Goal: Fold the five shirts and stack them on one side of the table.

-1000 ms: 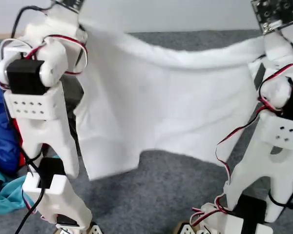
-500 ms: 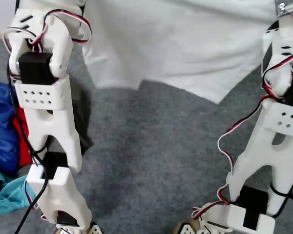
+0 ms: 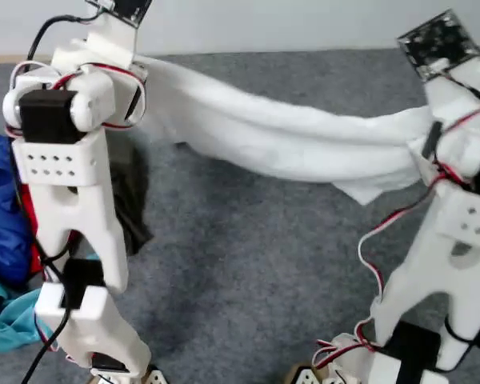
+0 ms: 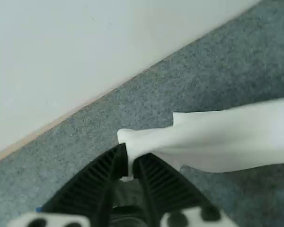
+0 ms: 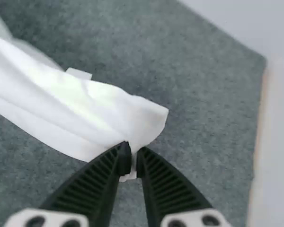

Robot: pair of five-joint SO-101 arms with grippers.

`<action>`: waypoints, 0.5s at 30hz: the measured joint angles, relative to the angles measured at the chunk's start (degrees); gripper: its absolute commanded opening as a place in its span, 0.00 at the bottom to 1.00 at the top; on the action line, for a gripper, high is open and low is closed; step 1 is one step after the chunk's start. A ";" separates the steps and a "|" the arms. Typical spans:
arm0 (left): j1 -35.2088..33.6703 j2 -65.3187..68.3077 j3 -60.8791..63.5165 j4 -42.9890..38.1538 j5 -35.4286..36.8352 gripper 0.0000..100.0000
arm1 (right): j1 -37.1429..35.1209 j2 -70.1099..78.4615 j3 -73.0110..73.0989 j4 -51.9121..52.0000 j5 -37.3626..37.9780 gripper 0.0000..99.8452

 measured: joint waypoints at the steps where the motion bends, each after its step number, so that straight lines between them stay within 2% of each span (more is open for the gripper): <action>1: 0.09 -1.49 1.93 0.00 -1.23 0.00 | 0.18 -0.70 0.00 0.09 0.53 0.01; 8: 2.55 -14.86 24.09 0.00 -10.37 0.00 | 0.53 -4.13 7.74 0.09 2.46 0.01; 15: 4.31 -26.37 48.18 0.00 -11.60 0.00 | 0.53 -12.92 24.70 0.09 2.64 0.01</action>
